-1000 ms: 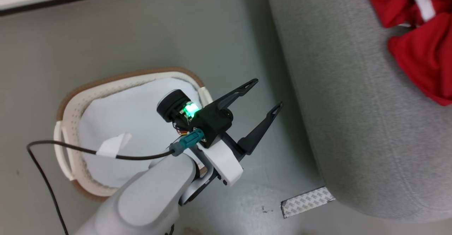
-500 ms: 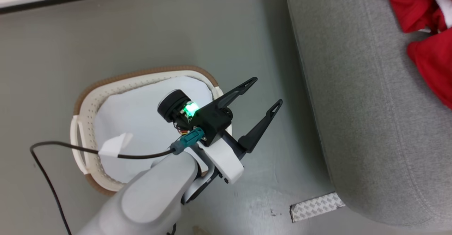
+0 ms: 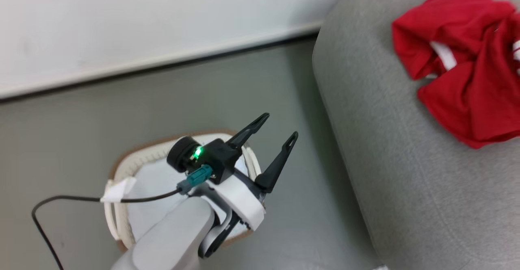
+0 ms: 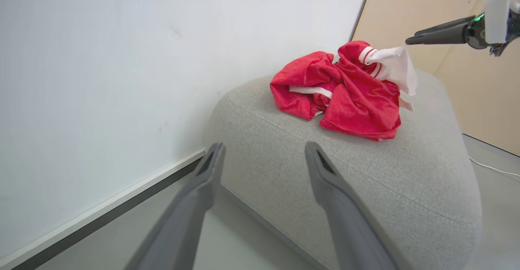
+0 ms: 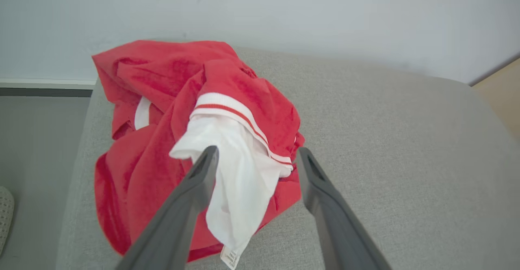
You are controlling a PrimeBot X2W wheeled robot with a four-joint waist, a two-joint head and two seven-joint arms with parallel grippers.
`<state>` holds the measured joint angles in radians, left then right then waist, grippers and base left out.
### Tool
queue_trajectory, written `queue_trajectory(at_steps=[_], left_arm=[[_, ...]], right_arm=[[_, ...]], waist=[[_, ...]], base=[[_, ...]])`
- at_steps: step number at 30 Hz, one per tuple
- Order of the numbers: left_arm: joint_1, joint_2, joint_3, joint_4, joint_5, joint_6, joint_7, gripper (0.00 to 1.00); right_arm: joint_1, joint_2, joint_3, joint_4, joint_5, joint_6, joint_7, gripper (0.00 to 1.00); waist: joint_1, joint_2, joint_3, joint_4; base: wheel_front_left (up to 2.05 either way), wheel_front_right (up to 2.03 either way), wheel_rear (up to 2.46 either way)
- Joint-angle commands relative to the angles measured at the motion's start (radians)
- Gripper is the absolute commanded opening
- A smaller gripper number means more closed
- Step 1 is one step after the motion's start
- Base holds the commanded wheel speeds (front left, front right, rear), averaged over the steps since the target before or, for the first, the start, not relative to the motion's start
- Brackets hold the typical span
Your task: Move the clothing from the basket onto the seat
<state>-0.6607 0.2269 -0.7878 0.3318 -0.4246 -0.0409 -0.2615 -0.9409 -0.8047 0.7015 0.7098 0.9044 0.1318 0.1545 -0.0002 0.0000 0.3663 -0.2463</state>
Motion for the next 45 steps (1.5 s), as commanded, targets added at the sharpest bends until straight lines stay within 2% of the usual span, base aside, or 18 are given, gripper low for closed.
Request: queue_trajectory(at_steps=[1,10,15,19,24,31,37,38,45], left_arm=[[0.028,0.002,0.009,-0.001,-0.009,0.006,-0.003,1.0],[0.145,0.006,0.102,-0.045,-0.018,0.029,-0.003,1.0],[0.213,0.015,0.179,-0.052,-0.024,0.063,-0.003,1.0],[0.255,0.03,0.253,-0.073,-0.037,0.081,-0.003,1.0],[0.318,0.043,0.369,-0.09,-0.061,0.108,-0.003,1.0],[0.403,0.043,0.504,-0.086,-0.034,0.129,-0.003,1.0],[0.475,0.0,0.602,-0.078,-0.01,0.095,-0.003,1.0],[0.475,0.0,0.602,-0.078,-0.01,0.095,-0.003,1.0],[0.541,-0.064,0.684,-0.057,0.083,0.067,-0.003,1.0]], right_arm=[[0.017,-0.017,0.011,-0.024,-0.014,-0.002,-0.002,1.0],[0.055,-0.072,0.018,-0.232,-0.024,-0.002,-0.021,1.0],[0.096,-0.066,-0.029,-0.289,-0.057,-0.002,-0.06,1.0],[0.156,-0.03,-0.098,-0.322,-0.086,-0.002,-0.124,1.0],[0.27,0.061,-0.207,-0.35,-0.126,-0.002,-0.212,1.0],[0.464,0.236,-0.348,-0.411,-0.23,-0.002,-0.314,1.0],[0.633,0.379,-0.412,-0.461,-0.324,-0.002,-0.391,1.0],[0.633,0.379,-0.412,-0.461,-0.324,-0.002,-0.391,1.0],[0.772,0.533,-0.482,-0.508,-0.431,-0.002,-0.419,1.0]], waist=[[0.0002,0.0,-0.096,-0.002],[0.0002,0.0,-0.264,0.021],[0.0002,0.0,-0.35,0.046],[0.0002,0.0,-0.376,0.072],[0.0002,0.0,-0.389,0.102],[0.0002,0.0,-0.395,0.137],[0.0002,0.0,-0.398,0.152],[0.0002,0.0,-0.398,0.152],[0.0002,0.0,-0.396,0.155]], base=[[0.0,0.0,0.0],[0.0,0.0,0.0],[0.0,0.0,0.0],[0.0,0.0,0.0],[0.0,0.0,0.0],[0.0,0.0,0.0],[0.0,0.0,0.0],[0.0,0.0,0.0],[0.0,0.0,0.0]])
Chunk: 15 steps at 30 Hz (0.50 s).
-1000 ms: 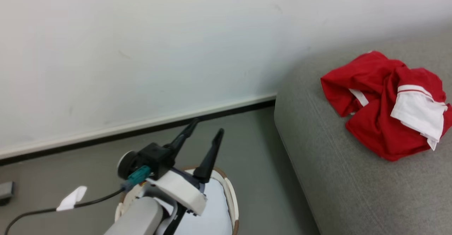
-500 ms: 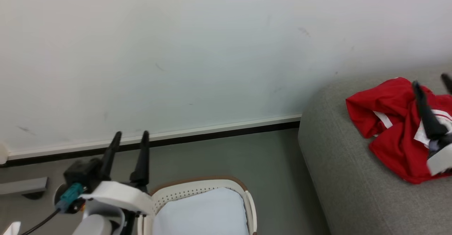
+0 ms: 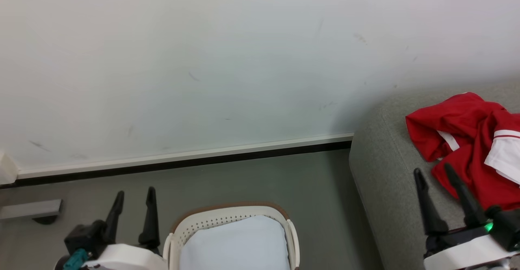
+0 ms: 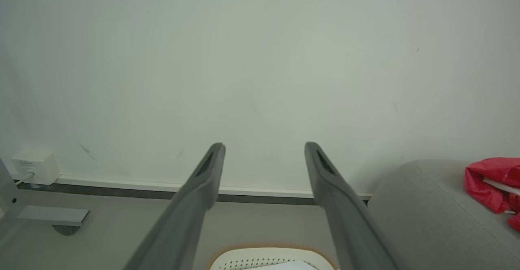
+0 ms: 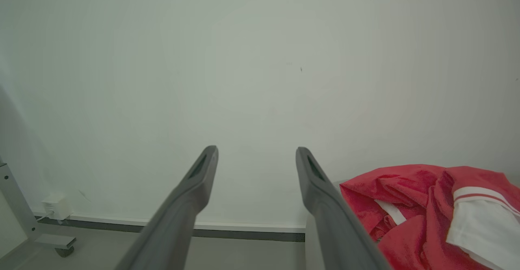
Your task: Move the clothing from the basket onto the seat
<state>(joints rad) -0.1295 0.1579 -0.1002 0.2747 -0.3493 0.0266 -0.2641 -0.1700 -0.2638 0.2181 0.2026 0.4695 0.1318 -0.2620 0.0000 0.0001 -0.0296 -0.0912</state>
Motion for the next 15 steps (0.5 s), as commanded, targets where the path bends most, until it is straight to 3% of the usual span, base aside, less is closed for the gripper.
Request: queue_trajectory(at_steps=[1,5,15], left_arm=[[0.018,-0.007,0.008,0.002,0.021,-0.005,0.0,1.0],[0.035,-0.041,0.045,0.007,0.078,-0.026,0.0,1.0],[0.038,-0.092,0.099,0.04,0.159,-0.075,0.0,1.0]], right_arm=[[0.02,0.012,-0.008,-0.007,-0.011,-0.002,-0.003,1.0],[0.051,0.064,0.005,-0.015,-0.04,-0.002,-0.003,1.0],[0.025,0.111,0.037,0.031,-0.054,-0.002,-0.003,1.0]], waist=[[0.0,-0.0001,0.002,-0.002],[0.0,-0.0001,0.01,-0.004],[0.0,-0.0001,0.02,-0.003]], base=[[0.0,0.0,0.0],[0.0,0.0,0.0],[0.0,0.0,0.0]])
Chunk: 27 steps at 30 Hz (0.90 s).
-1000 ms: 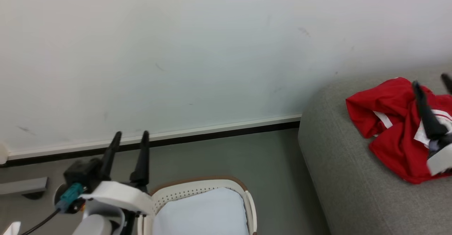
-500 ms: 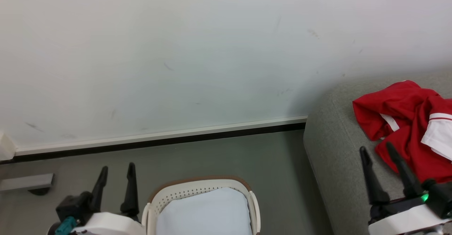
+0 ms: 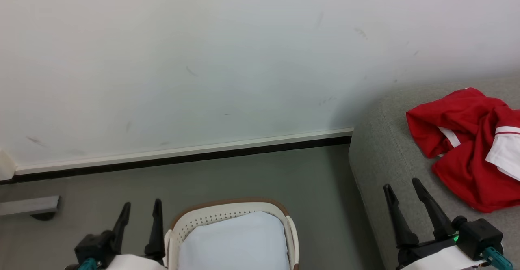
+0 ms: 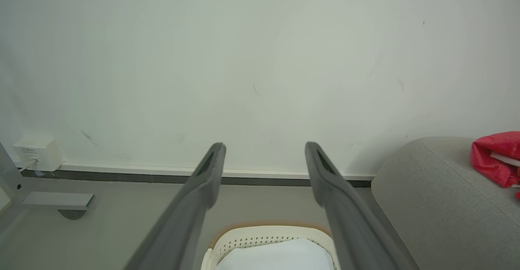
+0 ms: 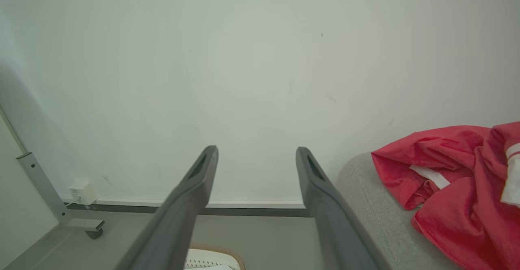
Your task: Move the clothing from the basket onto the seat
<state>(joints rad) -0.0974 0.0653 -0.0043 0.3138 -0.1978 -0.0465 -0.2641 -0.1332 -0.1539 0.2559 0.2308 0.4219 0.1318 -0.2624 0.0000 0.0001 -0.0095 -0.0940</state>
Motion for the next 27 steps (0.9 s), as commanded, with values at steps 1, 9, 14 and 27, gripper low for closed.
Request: queue_trajectory(at_steps=[1,9,14,27], left_arm=[[0.004,-0.001,0.008,0.004,0.011,-0.005,0.0,1.0],[-0.008,-0.01,0.033,0.014,0.034,-0.027,0.0,1.0],[-0.01,-0.012,0.04,0.02,0.037,-0.032,0.0,1.0],[-0.017,-0.018,0.057,0.045,-0.098,-0.042,0.049,0.0]], right_arm=[[-0.014,0.004,-0.002,0.005,-0.006,-0.002,-0.003,1.0],[-0.027,0.0,0.001,0.014,-0.007,-0.002,-0.003,1.0],[-0.029,-0.001,-0.002,0.009,-0.005,-0.002,-0.003,1.0],[-0.006,0.01,-0.027,0.017,0.109,0.0,0.03,0.0]], waist=[[0.0,-0.0001,0.0,0.0],[0.0,-0.0001,-0.005,0.001],[0.0,-0.0001,-0.004,0.002],[0.0,-0.0001,-0.003,0.007]], base=[[0.0,0.0,0.0],[0.0,0.0,0.0],[0.0,0.0,0.0],[0.0,0.0,0.0]])
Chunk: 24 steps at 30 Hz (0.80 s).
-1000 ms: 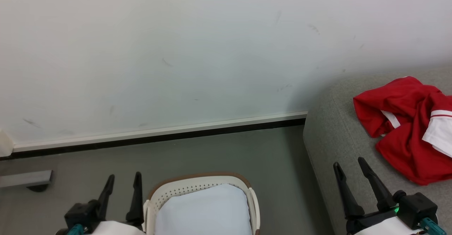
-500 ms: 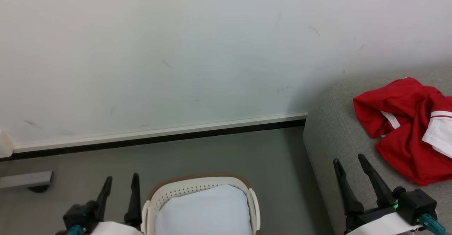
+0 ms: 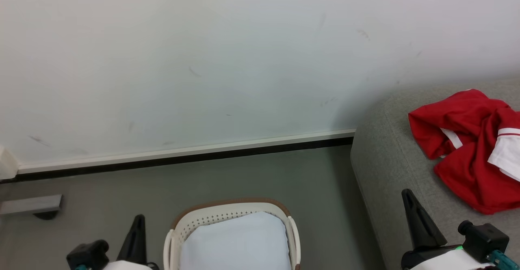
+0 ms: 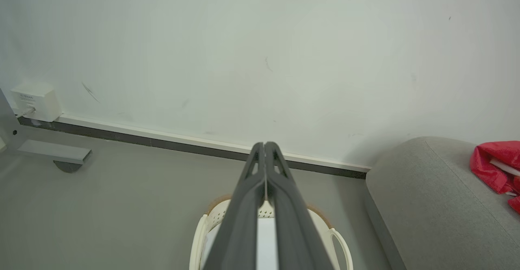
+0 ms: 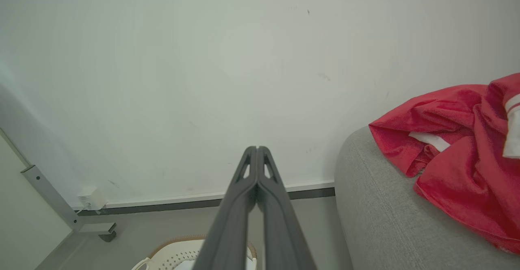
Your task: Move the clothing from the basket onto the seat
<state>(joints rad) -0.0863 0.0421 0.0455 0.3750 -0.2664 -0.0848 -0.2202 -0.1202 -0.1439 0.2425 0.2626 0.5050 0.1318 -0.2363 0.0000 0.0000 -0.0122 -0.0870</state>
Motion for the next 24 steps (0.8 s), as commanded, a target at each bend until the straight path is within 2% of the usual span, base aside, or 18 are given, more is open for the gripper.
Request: queue_trajectory(at_steps=[1,24], left_arm=[[-0.027,0.005,0.007,-0.019,-0.049,-0.004,0.009,0.0],[-0.018,0.007,0.015,-0.064,-0.439,-0.017,0.097,0.0]], right_arm=[[-0.019,0.0,-0.018,-0.015,0.043,0.0,0.009,0.0],[-0.011,0.02,-0.109,-0.017,0.368,0.0,0.102,0.0]], waist=[[0.0,0.0,0.0,0.001],[0.0,0.0,0.003,0.018]], base=[[0.0,0.0,0.0],[0.0,0.0,0.0]])
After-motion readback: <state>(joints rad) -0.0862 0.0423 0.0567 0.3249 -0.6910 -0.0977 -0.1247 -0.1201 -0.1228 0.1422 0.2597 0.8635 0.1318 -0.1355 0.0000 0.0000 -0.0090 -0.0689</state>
